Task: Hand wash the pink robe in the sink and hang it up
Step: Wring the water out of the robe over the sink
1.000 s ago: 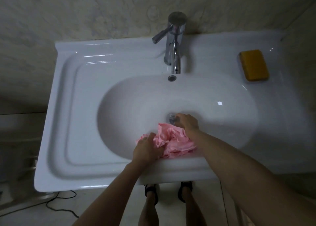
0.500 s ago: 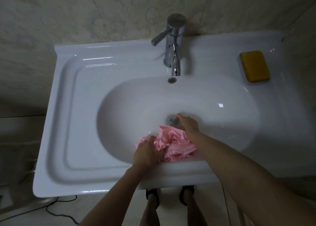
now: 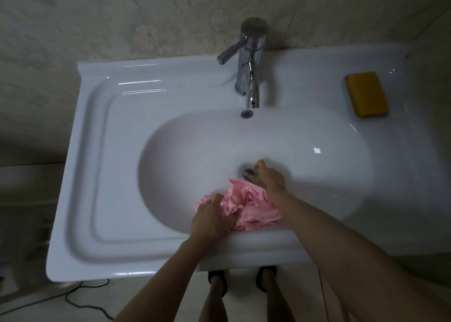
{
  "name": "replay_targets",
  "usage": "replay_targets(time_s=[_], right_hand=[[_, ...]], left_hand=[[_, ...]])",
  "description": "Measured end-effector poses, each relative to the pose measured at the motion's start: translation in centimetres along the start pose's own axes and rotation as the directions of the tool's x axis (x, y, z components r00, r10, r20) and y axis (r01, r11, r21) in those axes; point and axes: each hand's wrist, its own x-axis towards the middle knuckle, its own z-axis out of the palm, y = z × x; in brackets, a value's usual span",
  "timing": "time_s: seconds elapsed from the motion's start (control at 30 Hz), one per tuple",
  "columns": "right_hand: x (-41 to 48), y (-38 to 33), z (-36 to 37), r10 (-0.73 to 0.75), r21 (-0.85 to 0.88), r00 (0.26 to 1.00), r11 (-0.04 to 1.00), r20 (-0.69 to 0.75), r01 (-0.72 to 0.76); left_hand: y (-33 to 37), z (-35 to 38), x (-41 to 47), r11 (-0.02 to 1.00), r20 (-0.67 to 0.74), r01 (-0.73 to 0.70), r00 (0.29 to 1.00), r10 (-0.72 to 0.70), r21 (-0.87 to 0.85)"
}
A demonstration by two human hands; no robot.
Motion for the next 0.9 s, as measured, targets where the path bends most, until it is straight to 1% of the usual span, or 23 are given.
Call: replay_targets(time_s=[0.07,0.13,0.2,0.27,0.37,0.47,0.57,0.63,0.7,0.77,0.8,0.87,0.9], right_hand=[[-0.6,0.8,0.0,0.064,-0.052,0.997,0.996,-0.041,-0.066],[-2.0,1.3,-0.2,0.055,-0.118,0.998,0.991,-0.039,-0.059],[-3.7,1.6,-0.4,-0.026,-0.21,0.999,0.977,0.024,0.03],[-5.8,1.7,-0.9,-0.104,-0.257,0.987,0.957,0.124,0.133],[-8.7,1.1,-2.3,-0.162,-0.31,0.968,0.926,0.193,0.217],[-10.9,0.0,-3.2,-0.179,-0.313,0.963,0.92,0.2,0.236],[-11.9,-0.6,-3.4,-0.14,-0.224,0.941,0.951,0.309,0.215],[-12.0,-1.0,-3.5,-0.126,-0.24,0.927,0.946,0.354,0.22],[-11.2,-1.4,-3.4,-0.108,-0.26,0.935,0.944,0.339,0.203],[-10.5,-2.1,-3.8,-0.101,-0.222,0.938,0.958,0.332,0.182],[-10.4,-2.4,-4.4,-0.102,-0.19,0.936,0.966,0.336,0.173],[-10.6,-3.1,-6.1,-0.129,-0.078,0.944,0.984,0.304,0.16],[-10.8,-3.3,-7.1,-0.146,0.012,0.953,0.989,0.267,0.148]], left_hand=[[0.0,-0.1,0.1,1.0,0.012,-0.004,1.0,0.004,0.003],[0.1,-0.4,0.2,1.0,0.031,0.004,1.0,-0.005,0.027],[0.4,-0.7,0.1,0.998,0.053,0.02,0.998,-0.023,0.06],[0.6,-1.0,-0.1,0.996,0.066,0.032,0.997,-0.037,0.081],[0.8,-1.0,-0.3,0.996,0.079,0.055,0.995,-0.061,0.069],[0.8,-1.1,-0.5,0.994,0.098,0.059,0.993,-0.067,0.087],[0.6,-1.0,-0.9,0.977,0.12,0.083,0.987,-0.108,0.199],[0.6,-1.0,-0.8,0.975,0.145,0.092,0.982,-0.123,0.205],[1.1,-1.6,-0.6,0.989,0.157,0.079,0.983,-0.098,0.123],[1.8,-3.6,-0.8,0.987,0.125,0.129,0.985,-0.117,-0.093],[2.1,-4.9,-1.1,0.969,0.096,0.127,0.989,-0.109,-0.211],[2.9,-7.7,-1.6,0.915,0.04,0.033,0.999,-0.019,-0.402],[3.5,-9.2,-1.9,0.884,0.029,-0.019,0.999,0.036,-0.466]])
